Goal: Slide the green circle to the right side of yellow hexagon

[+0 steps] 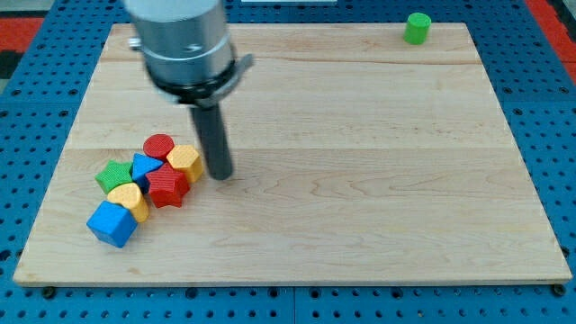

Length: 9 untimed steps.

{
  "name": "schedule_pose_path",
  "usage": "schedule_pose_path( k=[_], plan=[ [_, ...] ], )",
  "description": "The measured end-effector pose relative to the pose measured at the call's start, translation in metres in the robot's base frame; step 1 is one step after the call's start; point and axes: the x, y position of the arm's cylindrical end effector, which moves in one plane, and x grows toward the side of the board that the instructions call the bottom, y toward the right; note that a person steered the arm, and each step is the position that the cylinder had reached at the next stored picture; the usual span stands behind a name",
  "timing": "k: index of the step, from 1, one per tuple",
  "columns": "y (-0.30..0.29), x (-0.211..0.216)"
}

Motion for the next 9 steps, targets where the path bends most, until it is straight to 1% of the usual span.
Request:
schedule_pose_path(
  k=[1,2,3,4,5,6,7,8,9],
  plan=[
    [0.088,-0.036],
    [0.167,-0.101],
    [0.273,-0.158],
    [0.348,-0.246],
    [0.354,-0.29],
    [0.349,-0.291],
    [0.273,-0.291],
    [0.153,-0.29],
    [0.102,-0.287]
  ],
)
